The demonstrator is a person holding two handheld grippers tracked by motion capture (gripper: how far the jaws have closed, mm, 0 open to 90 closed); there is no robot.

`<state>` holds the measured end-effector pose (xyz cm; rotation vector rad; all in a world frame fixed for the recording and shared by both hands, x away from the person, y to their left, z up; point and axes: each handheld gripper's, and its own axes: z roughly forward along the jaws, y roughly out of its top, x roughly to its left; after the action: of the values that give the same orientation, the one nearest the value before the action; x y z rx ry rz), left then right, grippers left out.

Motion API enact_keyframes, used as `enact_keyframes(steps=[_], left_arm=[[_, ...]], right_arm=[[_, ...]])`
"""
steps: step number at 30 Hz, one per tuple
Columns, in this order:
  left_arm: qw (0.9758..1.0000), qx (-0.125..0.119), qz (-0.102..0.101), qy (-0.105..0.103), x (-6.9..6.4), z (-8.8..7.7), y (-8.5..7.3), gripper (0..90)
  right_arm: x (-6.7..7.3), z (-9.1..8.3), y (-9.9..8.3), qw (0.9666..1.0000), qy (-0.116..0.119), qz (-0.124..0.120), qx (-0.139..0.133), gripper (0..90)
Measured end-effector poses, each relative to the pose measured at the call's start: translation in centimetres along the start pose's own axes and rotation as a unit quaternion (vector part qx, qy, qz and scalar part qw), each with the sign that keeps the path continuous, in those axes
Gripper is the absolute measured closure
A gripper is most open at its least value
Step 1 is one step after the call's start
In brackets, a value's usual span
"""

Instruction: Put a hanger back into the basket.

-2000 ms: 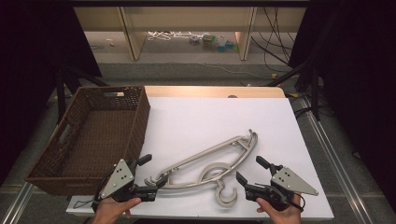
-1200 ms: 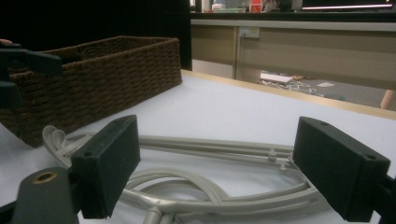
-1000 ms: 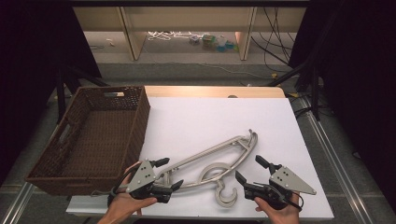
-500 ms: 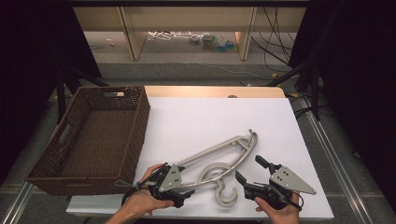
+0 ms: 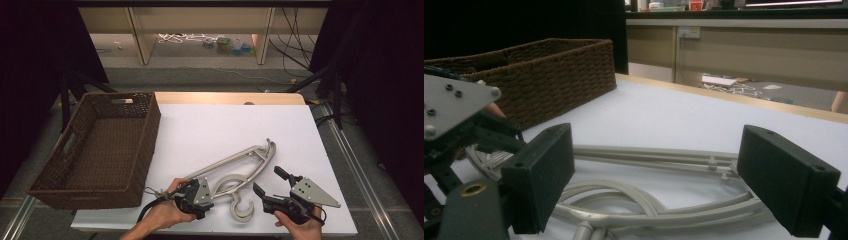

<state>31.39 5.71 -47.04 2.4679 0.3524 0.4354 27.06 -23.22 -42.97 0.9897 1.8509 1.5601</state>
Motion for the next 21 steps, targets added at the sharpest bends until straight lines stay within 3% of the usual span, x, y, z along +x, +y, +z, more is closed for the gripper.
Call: enact_keyframes(steps=[4, 11, 15, 21], left_arm=[[0.9999, 0.012, -0.005, -0.004, 0.09, 0.48, 0.3, 54.3], [0.9994, 0.012, -0.023, -0.024, 0.22, 0.49, 0.53, 70.3], [0.9995, 0.013, -0.018, -0.024, 0.24, 0.35, 0.65, 72.9], [0.9992, 0.009, -0.026, -0.028, 0.34, 0.02, 0.76, 76.2]], right_arm=[[0.05, -0.01, 0.0, 1.0, 0.005, 0.003, -0.001, 16.3], [-0.03, 0.0, 0.0, 1.0, 0.007, 0.004, 0.0, 16.3], [-0.07, -0.06, 0.04, 0.9999, 0.009, 0.003, 0.004, 16.5], [-0.15, -0.12, 0.08, 1.0, 0.005, 0.001, 0.003, 16.5]])
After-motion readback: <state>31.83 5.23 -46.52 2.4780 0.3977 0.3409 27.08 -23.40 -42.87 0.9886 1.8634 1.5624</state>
